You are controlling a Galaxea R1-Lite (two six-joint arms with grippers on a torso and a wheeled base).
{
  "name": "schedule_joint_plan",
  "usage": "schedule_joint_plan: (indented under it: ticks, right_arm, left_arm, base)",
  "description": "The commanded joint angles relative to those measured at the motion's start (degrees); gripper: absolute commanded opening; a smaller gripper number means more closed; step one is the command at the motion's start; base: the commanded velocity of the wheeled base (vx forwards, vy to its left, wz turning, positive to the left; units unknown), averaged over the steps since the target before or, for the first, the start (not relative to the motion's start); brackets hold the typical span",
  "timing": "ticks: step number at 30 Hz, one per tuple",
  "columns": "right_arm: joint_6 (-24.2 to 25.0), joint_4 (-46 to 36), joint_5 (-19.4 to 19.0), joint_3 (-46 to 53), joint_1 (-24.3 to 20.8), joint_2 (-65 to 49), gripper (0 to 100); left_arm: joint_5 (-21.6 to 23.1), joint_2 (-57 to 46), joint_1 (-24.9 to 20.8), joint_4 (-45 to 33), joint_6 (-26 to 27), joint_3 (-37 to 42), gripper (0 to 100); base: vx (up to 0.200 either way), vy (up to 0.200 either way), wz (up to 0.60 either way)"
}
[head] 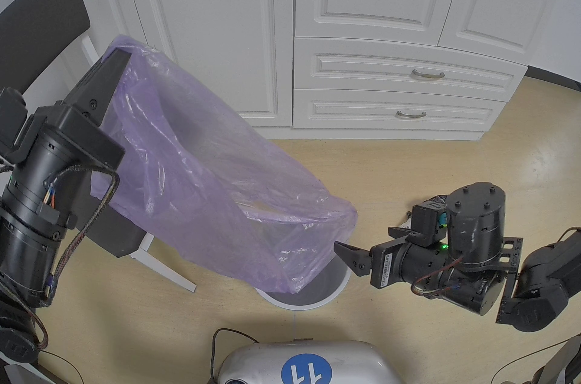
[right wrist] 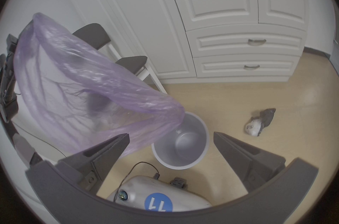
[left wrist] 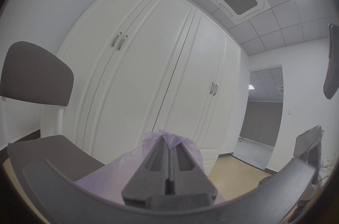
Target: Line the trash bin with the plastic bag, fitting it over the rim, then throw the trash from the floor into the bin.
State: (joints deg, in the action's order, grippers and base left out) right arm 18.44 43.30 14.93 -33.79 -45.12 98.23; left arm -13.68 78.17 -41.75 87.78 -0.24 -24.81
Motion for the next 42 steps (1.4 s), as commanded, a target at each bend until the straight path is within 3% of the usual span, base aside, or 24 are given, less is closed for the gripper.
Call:
schedule_joint_plan:
  ticks: [1,5,13,14,17,19,22,26,42]
  right_arm:
    - [2.8,1.0,-0.3,-1.8,0.2,5.0,100]
    - [3.9,2.0,-0.8,-1.6,0.5,5.1,100]
    - [4.8,6.6,-9.9,0.6,3.5,8.1,100]
    - [6.8,12.3,-14.8,2.5,4.4,10.0,100]
    - [7.6,24.9,-21.3,7.1,6.4,14.2,100]
    - [7.5,32.7,-23.1,9.1,7.2,17.3,100]
    - [7.5,46.7,-23.6,11.8,7.6,23.9,100]
    - [5.7,46.7,-23.7,12.5,7.5,26.6,100]
    - [6.7,46.7,-23.1,10.3,7.7,24.3,100]
  left_arm:
    - [0.0,-0.6,0.0,0.0,0.0,-0.2,0]
    - [0.1,-1.3,-0.6,0.0,0.0,-0.4,0]
    - [0.0,-2.0,-2.8,0.0,-0.2,-0.8,0]
    - [0.0,-1.6,-4.1,0.0,-1.0,-0.3,0]
    - [0.0,-1.6,-4.7,0.0,-2.1,-0.4,0]
    - [0.1,-1.9,-4.7,0.0,-2.1,-0.4,0]
    - [0.1,-2.2,-4.8,0.0,-2.0,-0.2,0]
    - [0.1,-2.0,-6.0,0.0,-2.1,-0.1,0]
    - [0.1,-1.5,-8.0,0.0,-2.1,0.1,0]
  base:
    - [0.000,0.000,0.00]
    - [0.000,0.000,0.00]
    - [0.000,0.000,0.00]
    - [0.000,0.000,0.00]
    - [0.000,0.000,0.00]
    - [0.000,0.000,0.00]
    - [0.000,0.000,0.00]
    - [0.000,0.000,0.00]
    - [0.000,0.000,0.00]
